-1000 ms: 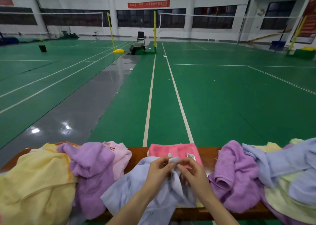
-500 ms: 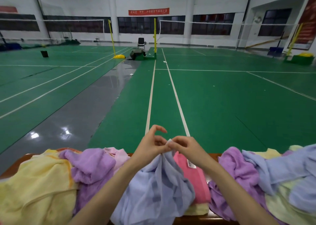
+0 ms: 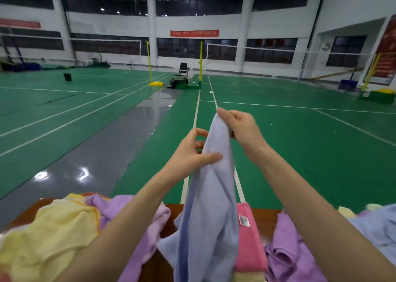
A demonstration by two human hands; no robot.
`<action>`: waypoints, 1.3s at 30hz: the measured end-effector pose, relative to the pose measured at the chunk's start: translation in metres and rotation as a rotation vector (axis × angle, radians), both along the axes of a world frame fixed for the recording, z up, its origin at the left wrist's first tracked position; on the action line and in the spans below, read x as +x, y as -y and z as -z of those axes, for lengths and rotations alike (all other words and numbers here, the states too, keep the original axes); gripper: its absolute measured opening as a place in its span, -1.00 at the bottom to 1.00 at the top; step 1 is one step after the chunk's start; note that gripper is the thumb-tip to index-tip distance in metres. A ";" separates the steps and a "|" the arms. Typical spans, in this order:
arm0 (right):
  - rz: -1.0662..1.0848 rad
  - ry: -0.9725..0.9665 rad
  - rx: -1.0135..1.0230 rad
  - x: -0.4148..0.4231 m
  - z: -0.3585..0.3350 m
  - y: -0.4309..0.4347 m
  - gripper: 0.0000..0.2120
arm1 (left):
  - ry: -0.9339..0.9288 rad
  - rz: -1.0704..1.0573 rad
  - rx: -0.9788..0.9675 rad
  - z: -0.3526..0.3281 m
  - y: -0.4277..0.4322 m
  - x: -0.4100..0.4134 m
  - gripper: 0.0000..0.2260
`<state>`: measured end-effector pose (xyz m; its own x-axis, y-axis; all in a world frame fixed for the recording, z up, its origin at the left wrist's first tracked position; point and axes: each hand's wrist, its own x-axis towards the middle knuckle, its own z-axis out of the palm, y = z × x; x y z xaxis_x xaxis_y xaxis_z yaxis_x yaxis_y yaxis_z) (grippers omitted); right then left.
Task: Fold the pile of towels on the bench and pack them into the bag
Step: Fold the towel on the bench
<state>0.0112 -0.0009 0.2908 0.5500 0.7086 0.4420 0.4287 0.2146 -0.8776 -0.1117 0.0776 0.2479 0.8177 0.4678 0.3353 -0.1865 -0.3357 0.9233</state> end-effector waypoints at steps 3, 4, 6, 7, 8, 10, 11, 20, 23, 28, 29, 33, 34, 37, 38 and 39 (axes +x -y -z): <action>0.076 -0.090 0.081 0.009 -0.022 0.009 -0.65 | -0.044 -0.029 0.202 0.004 -0.005 -0.002 -0.66; 0.102 -0.106 0.094 0.012 -0.025 0.014 -0.64 | -0.085 -0.067 0.286 0.007 -0.009 -0.003 -0.67; 0.157 -0.151 0.121 0.021 -0.023 0.023 -0.63 | -0.193 -0.097 0.430 0.016 -0.019 -0.006 -0.68; 0.184 -0.176 0.126 0.027 -0.019 0.027 -0.63 | -0.253 -0.081 0.474 0.023 -0.024 -0.008 -0.69; 0.212 -0.196 0.123 0.033 -0.014 0.032 -0.63 | -0.316 -0.060 0.500 0.031 -0.028 -0.011 -0.72; 0.275 -0.228 0.092 0.047 0.003 0.042 -0.63 | -0.453 -0.043 0.543 0.051 -0.039 -0.016 -0.82; 0.305 -0.250 0.074 0.055 0.013 0.047 -0.61 | -0.520 -0.051 0.573 0.063 -0.045 -0.019 -0.85; 0.369 -0.404 -0.150 0.100 0.101 0.094 -0.58 | -0.594 -0.120 0.418 0.136 -0.080 -0.046 -0.84; 0.344 -0.370 -0.195 0.112 0.118 0.108 -0.80 | -0.379 -0.172 0.208 0.139 -0.082 -0.049 -0.82; 0.222 -0.315 -0.307 0.120 0.138 0.133 -0.91 | -0.241 -0.238 0.026 0.137 -0.090 -0.050 -0.89; 0.213 -0.300 -0.348 0.121 0.141 0.136 -0.93 | -0.225 -0.254 0.026 0.136 -0.092 -0.051 -0.89; 0.193 -0.210 -0.416 0.123 0.151 0.142 -0.93 | -0.169 -0.280 -0.056 0.134 -0.100 -0.057 -0.89; 0.186 -0.182 -0.428 0.123 0.153 0.142 -0.90 | -0.178 -0.255 -0.072 0.134 -0.101 -0.057 -0.88; 0.185 -0.042 -0.492 0.122 0.155 0.139 -0.86 | -0.270 -0.186 -0.105 0.129 -0.104 -0.059 -0.86; 0.184 0.013 -0.525 0.122 0.155 0.138 -0.85 | -0.295 -0.174 -0.105 0.128 -0.104 -0.060 -0.89; 0.182 0.068 -0.564 0.123 0.156 0.136 -0.83 | -0.318 -0.166 -0.102 0.127 -0.106 -0.060 -0.93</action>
<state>0.1340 -0.1367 0.1350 0.6683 0.7412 0.0637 0.4744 -0.3586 -0.8040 -0.1721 0.1833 0.1206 0.7840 0.6204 0.0216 0.1641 -0.2406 0.9567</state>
